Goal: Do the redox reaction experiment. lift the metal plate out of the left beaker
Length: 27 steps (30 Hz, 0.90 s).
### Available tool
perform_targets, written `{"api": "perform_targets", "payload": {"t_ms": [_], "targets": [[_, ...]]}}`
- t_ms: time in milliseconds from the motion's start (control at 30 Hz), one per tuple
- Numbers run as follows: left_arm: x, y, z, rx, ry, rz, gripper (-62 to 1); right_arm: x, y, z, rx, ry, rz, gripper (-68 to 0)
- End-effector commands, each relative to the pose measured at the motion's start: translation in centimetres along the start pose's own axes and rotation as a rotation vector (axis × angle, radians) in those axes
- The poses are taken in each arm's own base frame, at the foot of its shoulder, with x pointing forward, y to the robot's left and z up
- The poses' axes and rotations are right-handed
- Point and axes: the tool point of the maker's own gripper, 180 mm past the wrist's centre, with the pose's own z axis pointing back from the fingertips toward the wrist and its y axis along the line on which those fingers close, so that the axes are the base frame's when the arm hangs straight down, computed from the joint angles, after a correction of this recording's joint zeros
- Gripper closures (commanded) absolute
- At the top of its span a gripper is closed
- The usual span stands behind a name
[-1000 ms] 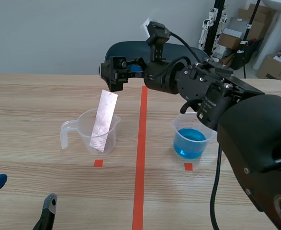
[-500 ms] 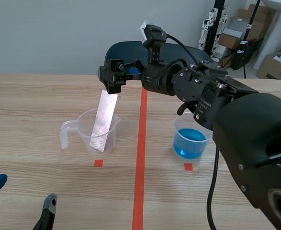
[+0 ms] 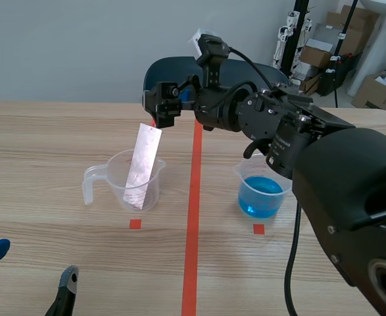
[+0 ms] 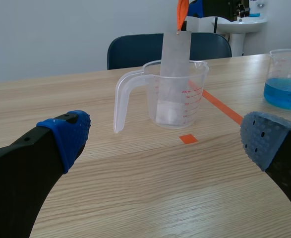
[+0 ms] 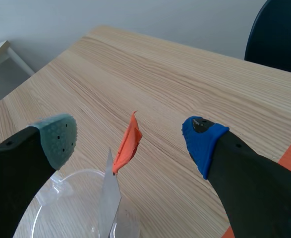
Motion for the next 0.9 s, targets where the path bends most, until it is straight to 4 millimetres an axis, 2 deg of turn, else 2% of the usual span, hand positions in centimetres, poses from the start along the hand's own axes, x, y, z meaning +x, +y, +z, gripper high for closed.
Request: {"api": "perform_targets", "payload": {"t_ms": [0, 67, 233, 467, 633, 767, 867], "targets": [[0.72, 0.01, -0.42, -0.002, -0.036, -0.001, -62.3, 2.76, 0.64, -0.70, 0.024, -0.059, 0.023, -40.1], [0.72, 0.01, -0.42, -0.002, -0.036, -0.001, -62.3, 2.70, 0.64, -0.71, 0.024, -0.056, 0.023, -36.8], [0.72, 0.01, -0.42, -0.002, -0.036, -0.001, -62.3, 2.69, 0.63, -0.71, 0.023, -0.055, 0.022, -34.4], [0.72, 0.01, -0.42, -0.002, -0.036, -0.001, -62.3, 2.71, 0.50, -0.71, 0.016, -0.057, 0.021, -14.5], [0.72, 0.01, -0.42, -0.002, -0.036, -0.001, -62.3, 2.73, 0.50, -0.70, 0.016, -0.058, 0.021, -12.3], [0.72, 0.01, -0.42, -0.002, -0.036, -0.001, -62.3, 2.71, 0.51, -0.71, 0.017, -0.057, 0.021, -0.3], [0.72, 0.01, -0.42, -0.002, -0.036, -0.001, -62.3, 2.72, 0.51, -0.71, 0.017, -0.057, 0.021, -0.3]]}}
